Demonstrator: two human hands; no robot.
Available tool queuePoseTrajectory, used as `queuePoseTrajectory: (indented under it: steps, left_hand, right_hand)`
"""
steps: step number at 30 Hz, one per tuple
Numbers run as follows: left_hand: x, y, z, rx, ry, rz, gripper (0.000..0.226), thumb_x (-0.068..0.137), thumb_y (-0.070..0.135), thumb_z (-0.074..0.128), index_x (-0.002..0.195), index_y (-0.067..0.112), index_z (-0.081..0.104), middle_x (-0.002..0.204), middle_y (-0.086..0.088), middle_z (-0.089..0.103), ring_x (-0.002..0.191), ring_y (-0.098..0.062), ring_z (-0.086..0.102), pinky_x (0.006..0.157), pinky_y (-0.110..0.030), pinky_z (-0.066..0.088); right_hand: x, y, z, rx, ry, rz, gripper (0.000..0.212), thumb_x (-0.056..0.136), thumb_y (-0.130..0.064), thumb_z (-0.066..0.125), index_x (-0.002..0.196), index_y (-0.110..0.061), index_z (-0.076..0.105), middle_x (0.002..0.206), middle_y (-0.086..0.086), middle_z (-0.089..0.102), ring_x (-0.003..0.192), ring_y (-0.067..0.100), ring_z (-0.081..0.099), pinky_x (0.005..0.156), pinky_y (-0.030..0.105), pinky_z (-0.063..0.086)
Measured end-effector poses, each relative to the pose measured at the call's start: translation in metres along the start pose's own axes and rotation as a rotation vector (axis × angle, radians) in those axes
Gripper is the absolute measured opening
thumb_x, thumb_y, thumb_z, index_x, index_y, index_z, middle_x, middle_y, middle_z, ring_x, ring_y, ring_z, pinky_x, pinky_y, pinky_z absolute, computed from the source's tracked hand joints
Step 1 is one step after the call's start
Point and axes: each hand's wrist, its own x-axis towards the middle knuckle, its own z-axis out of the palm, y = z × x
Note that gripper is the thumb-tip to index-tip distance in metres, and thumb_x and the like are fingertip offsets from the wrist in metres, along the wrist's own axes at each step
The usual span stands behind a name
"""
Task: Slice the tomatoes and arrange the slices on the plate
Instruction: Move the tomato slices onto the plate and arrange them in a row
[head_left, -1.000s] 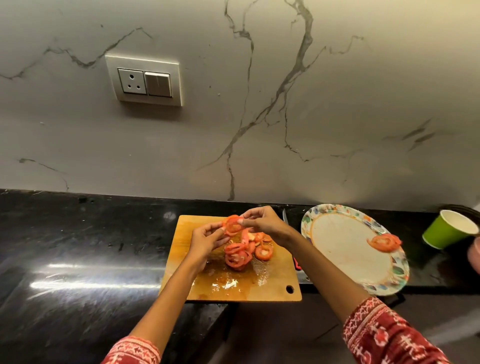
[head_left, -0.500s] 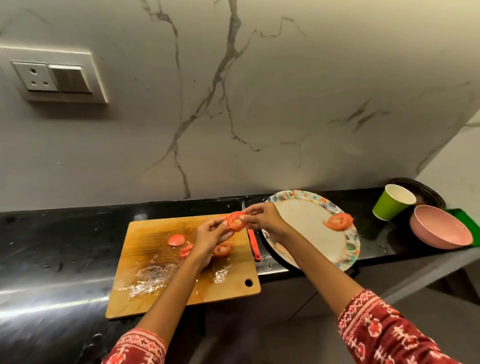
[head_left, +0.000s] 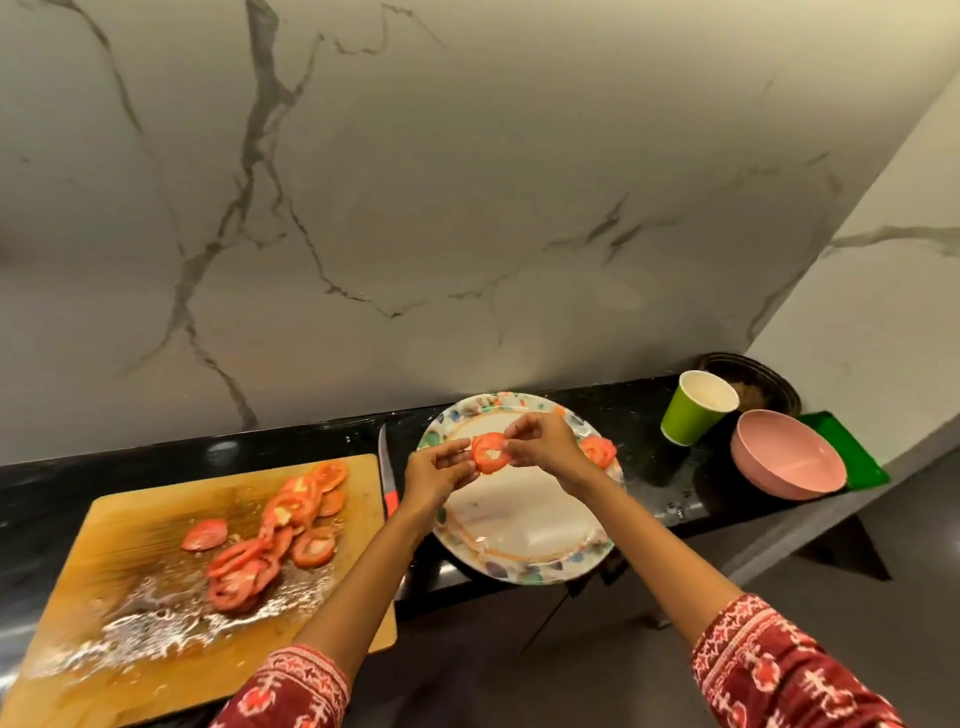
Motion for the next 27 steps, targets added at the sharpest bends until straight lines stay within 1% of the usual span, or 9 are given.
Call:
queuePoseTrajectory:
  steps: [3, 6, 8, 12, 15, 18, 23, 25, 27]
  left_hand:
    - [0.011, -0.007, 0.033, 0.127, -0.043, 0.033, 0.043, 0.078, -0.012, 0.062, 0.12, -0.005, 0.055, 0.104, -0.019, 0.065, 0.086, -0.02, 0.063, 0.07, -0.018, 0.055]
    - [0.02, -0.018, 0.059, 0.317, -0.058, 0.066, 0.046, 0.076, -0.008, 0.067, 0.12, -0.003, 0.057, 0.105, -0.016, 0.066, 0.091, -0.018, 0.062, 0.078, -0.023, 0.053]
    - [0.023, -0.024, 0.069, 0.447, -0.053, 0.087, 0.042, 0.076, -0.006, 0.067, 0.117, -0.002, 0.06, 0.106, -0.018, 0.066, 0.089, -0.019, 0.063, 0.08, -0.024, 0.052]
    - [0.027, -0.034, 0.084, 0.611, -0.016, 0.146, 0.041, 0.076, 0.003, 0.071, 0.116, 0.001, 0.061, 0.106, -0.016, 0.067, 0.086, -0.02, 0.065, 0.079, -0.019, 0.049]
    - [0.03, -0.038, 0.097, 0.667, -0.005, 0.178, 0.052, 0.074, 0.015, 0.076, 0.121, 0.004, 0.058, 0.111, -0.013, 0.065, 0.084, -0.015, 0.062, 0.072, -0.015, 0.047]
    - [0.033, -0.042, 0.112, 0.739, -0.021, 0.179, 0.068, 0.07, 0.025, 0.079, 0.13, 0.009, 0.05, 0.119, -0.011, 0.06, 0.092, -0.016, 0.058, 0.078, -0.02, 0.047]
    - [0.037, -0.049, 0.137, 0.856, -0.058, 0.19, 0.079, 0.071, 0.032, 0.078, 0.137, 0.012, 0.039, 0.133, -0.01, 0.047, 0.115, -0.023, 0.049, 0.095, -0.029, 0.041]
    - [0.04, -0.05, 0.142, 0.904, -0.056, 0.213, 0.078, 0.073, 0.031, 0.076, 0.137, 0.011, 0.038, 0.134, -0.01, 0.047, 0.119, -0.023, 0.046, 0.097, -0.027, 0.038]
    - [0.044, -0.048, 0.149, 0.947, -0.058, 0.228, 0.072, 0.075, 0.029, 0.075, 0.136, 0.011, 0.041, 0.132, -0.011, 0.049, 0.118, -0.023, 0.048, 0.096, -0.026, 0.038]
  right_hand:
    - [0.007, 0.008, -0.036, -0.093, 0.044, 0.009, 0.015, 0.077, 0.01, 0.065, 0.09, 0.002, 0.062, 0.074, 0.012, 0.06, 0.067, 0.017, 0.06, 0.054, 0.017, 0.053]
    - [0.016, 0.016, -0.074, -0.243, 0.104, 0.053, 0.016, 0.076, 0.008, 0.068, 0.089, 0.001, 0.066, 0.073, 0.006, 0.06, 0.065, 0.012, 0.059, 0.05, 0.014, 0.05]
    - [0.024, 0.023, -0.095, -0.324, 0.1, 0.077, 0.016, 0.074, 0.006, 0.07, 0.084, -0.005, 0.067, 0.073, 0.004, 0.061, 0.064, 0.01, 0.059, 0.057, 0.018, 0.052]
    - [0.037, 0.039, -0.11, -0.324, 0.042, 0.118, 0.018, 0.075, 0.002, 0.072, 0.078, -0.013, 0.064, 0.081, 0.009, 0.064, 0.071, 0.017, 0.064, 0.07, 0.028, 0.057]
    - [0.044, 0.05, -0.106, -0.317, 0.044, 0.137, 0.017, 0.078, 0.001, 0.07, 0.076, -0.014, 0.063, 0.088, 0.013, 0.065, 0.078, 0.024, 0.067, 0.07, 0.03, 0.058]
    - [0.051, 0.062, -0.103, -0.42, 0.088, 0.095, 0.022, 0.079, 0.002, 0.067, 0.072, -0.018, 0.06, 0.084, 0.007, 0.063, 0.08, 0.022, 0.066, 0.075, 0.034, 0.058]
    - [0.055, 0.076, -0.122, -0.487, 0.106, 0.045, 0.011, 0.08, 0.001, 0.066, 0.087, -0.008, 0.067, 0.09, 0.01, 0.066, 0.084, 0.021, 0.064, 0.078, 0.034, 0.057]
    - [0.053, 0.079, -0.132, -0.507, 0.115, -0.004, 0.014, 0.078, 0.001, 0.067, 0.091, -0.006, 0.067, 0.093, 0.01, 0.066, 0.086, 0.019, 0.062, 0.079, 0.032, 0.055]
    - [0.053, 0.085, -0.141, -0.549, 0.025, -0.037, 0.025, 0.075, 0.0, 0.069, 0.099, -0.007, 0.065, 0.1, 0.01, 0.066, 0.09, 0.018, 0.061, 0.08, 0.027, 0.052]
